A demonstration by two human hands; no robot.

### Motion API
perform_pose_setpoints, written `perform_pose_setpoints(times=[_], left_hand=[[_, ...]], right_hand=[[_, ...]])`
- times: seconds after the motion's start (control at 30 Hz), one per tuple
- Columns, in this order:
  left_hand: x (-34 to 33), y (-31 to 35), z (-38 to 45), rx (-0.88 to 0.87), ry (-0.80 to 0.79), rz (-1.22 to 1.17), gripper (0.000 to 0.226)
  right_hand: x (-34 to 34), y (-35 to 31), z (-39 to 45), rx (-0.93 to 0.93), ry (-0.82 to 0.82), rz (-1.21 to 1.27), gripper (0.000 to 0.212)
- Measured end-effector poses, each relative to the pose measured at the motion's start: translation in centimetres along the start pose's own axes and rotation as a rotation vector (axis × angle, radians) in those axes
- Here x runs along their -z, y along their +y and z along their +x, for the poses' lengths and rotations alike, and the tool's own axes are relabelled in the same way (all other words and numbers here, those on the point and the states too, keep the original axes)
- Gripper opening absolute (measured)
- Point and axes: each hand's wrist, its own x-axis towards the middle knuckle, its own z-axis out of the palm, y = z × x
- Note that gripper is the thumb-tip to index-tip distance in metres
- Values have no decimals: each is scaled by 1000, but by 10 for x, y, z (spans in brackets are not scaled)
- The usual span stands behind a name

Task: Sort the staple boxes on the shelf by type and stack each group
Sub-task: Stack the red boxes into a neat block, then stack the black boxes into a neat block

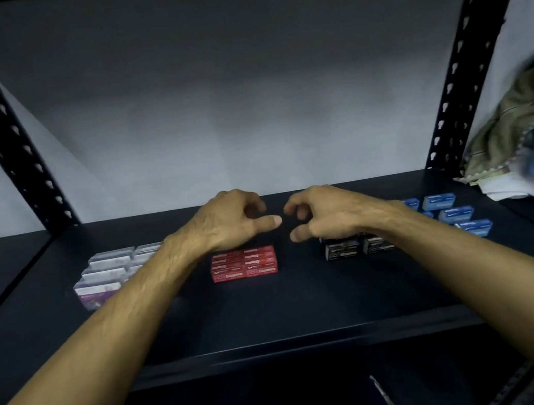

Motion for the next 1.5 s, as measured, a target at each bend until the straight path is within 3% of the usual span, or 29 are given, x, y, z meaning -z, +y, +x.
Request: perform_pose_setpoints(times=[0.13, 0.27, 0.47, 1.5], left_hand=[[-28, 36, 18, -141, 9, -100, 31], [-65, 65, 29, -227, -29, -87, 26], [-88, 78, 35, -251, -40, -55, 22], [-85, 63, 28, -216, -72, -18, 13]], right_hand=[[17, 38, -25, -31, 95, -63, 32], [20, 73, -50, -69, 99, -144, 18], [5, 101, -64, -77, 101, -114, 28], [-25, 92, -47, 20, 166, -73, 19]])
